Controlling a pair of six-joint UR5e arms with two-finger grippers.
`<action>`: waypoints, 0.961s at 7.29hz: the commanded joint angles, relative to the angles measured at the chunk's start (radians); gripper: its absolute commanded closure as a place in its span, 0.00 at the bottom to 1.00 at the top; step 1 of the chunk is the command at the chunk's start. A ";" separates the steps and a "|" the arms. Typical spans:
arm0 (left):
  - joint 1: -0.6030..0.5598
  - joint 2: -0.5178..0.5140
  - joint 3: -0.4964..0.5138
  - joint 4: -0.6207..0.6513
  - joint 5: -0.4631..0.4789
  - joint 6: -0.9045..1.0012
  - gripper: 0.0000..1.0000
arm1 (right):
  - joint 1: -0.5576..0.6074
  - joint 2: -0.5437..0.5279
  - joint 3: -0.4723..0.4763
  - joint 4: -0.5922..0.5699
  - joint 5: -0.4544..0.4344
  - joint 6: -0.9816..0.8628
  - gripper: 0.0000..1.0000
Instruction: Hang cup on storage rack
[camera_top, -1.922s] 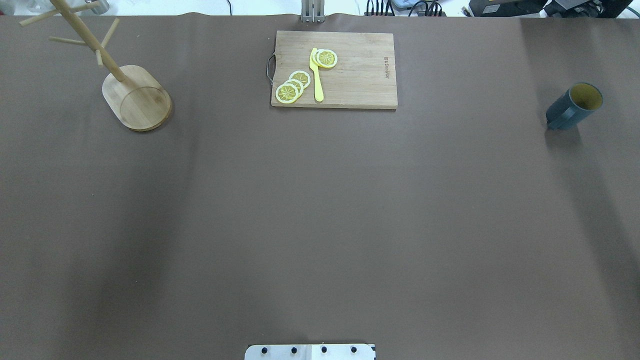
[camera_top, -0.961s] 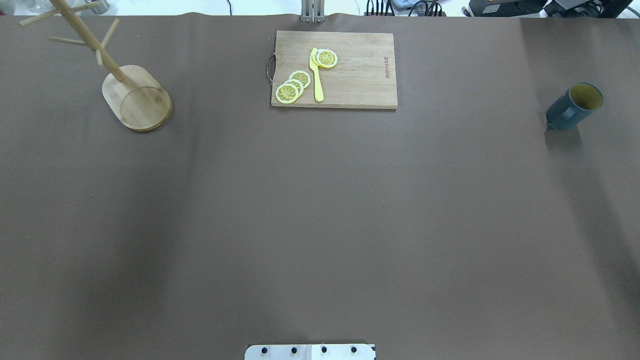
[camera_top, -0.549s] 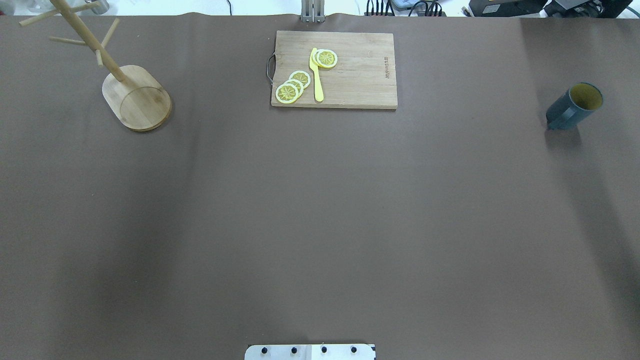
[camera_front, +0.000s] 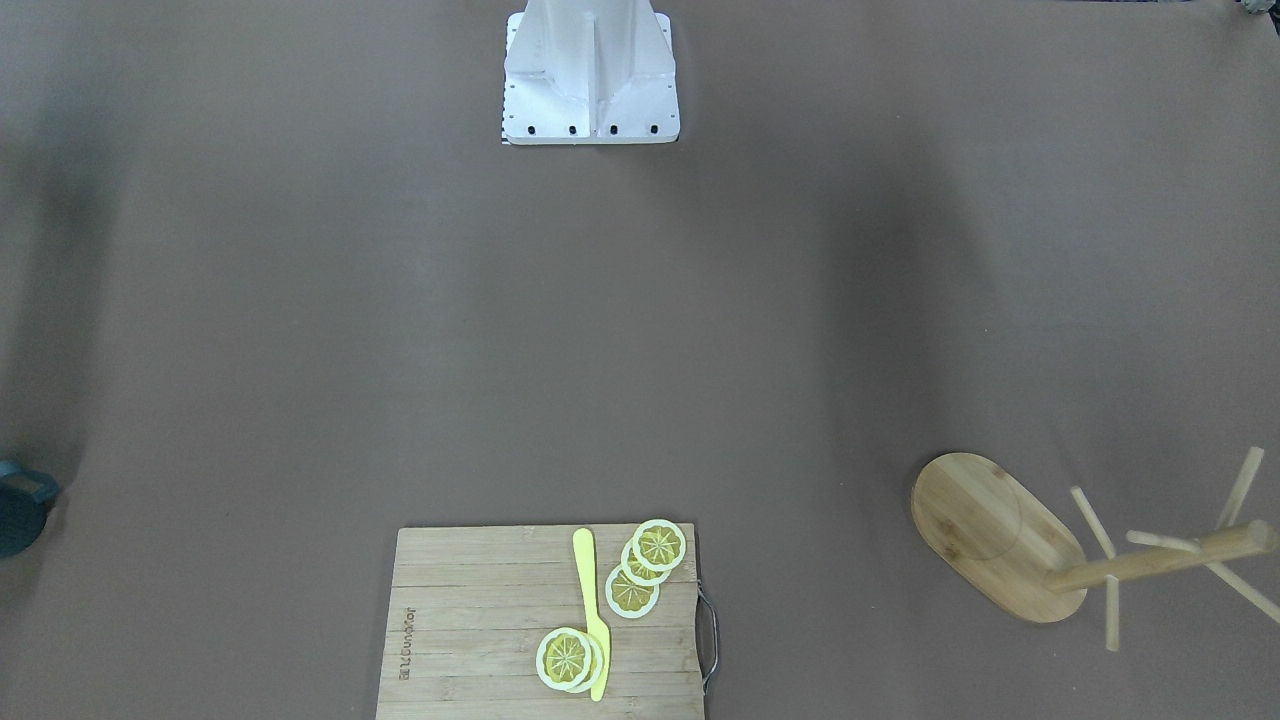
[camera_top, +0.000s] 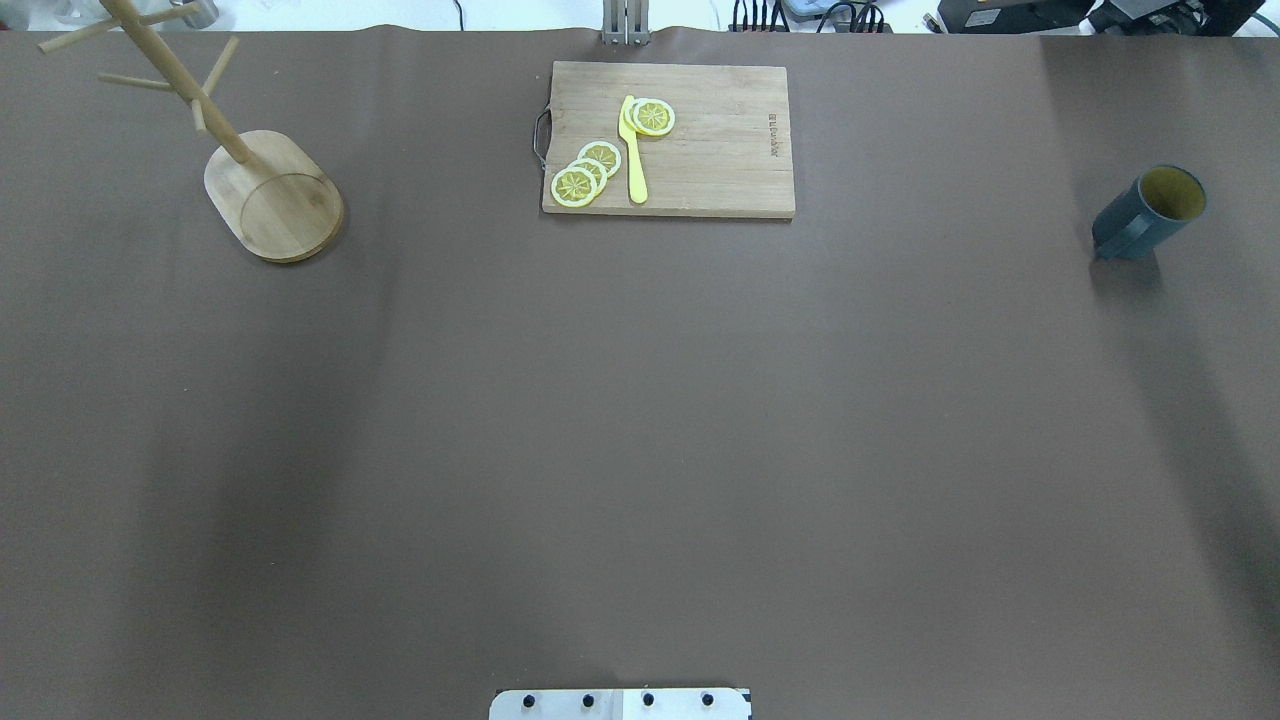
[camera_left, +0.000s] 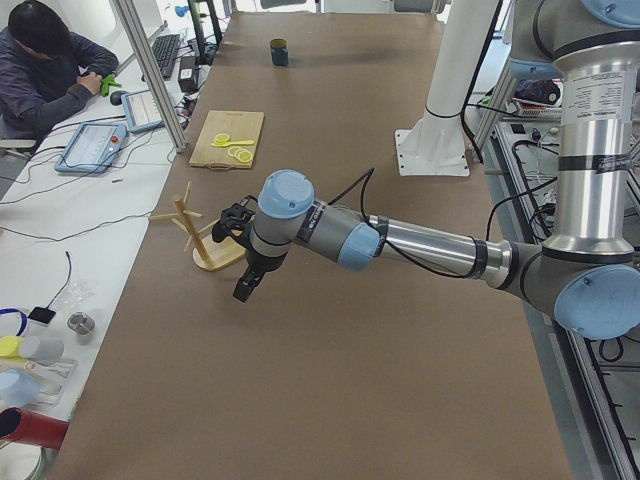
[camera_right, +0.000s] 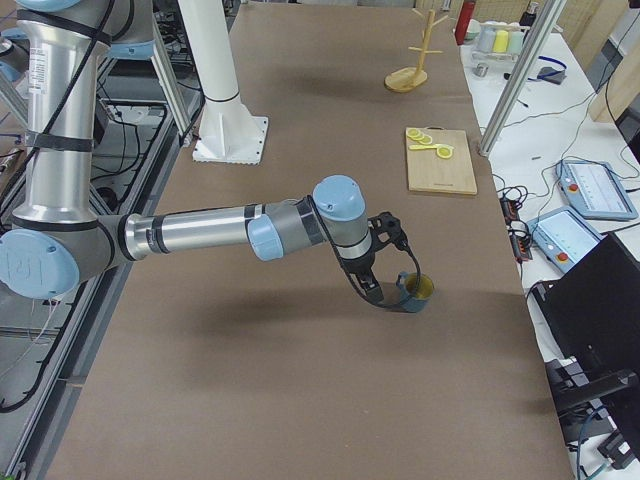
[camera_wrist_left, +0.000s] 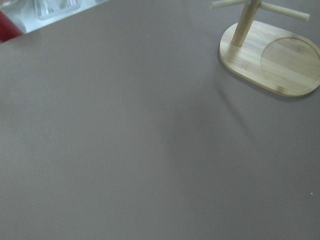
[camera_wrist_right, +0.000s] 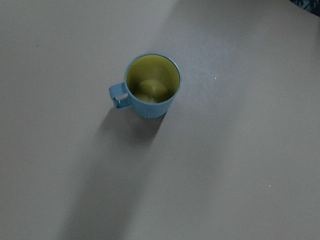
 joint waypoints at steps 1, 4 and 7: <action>-0.001 -0.001 0.026 -0.056 -0.002 -0.020 0.01 | -0.003 0.005 -0.014 0.086 0.004 0.017 0.00; 0.001 0.052 0.038 -0.164 0.002 -0.034 0.01 | -0.164 0.080 -0.020 0.147 -0.003 0.156 0.00; 0.001 0.056 0.038 -0.164 0.002 -0.035 0.01 | -0.238 0.204 -0.163 0.147 -0.061 0.198 0.00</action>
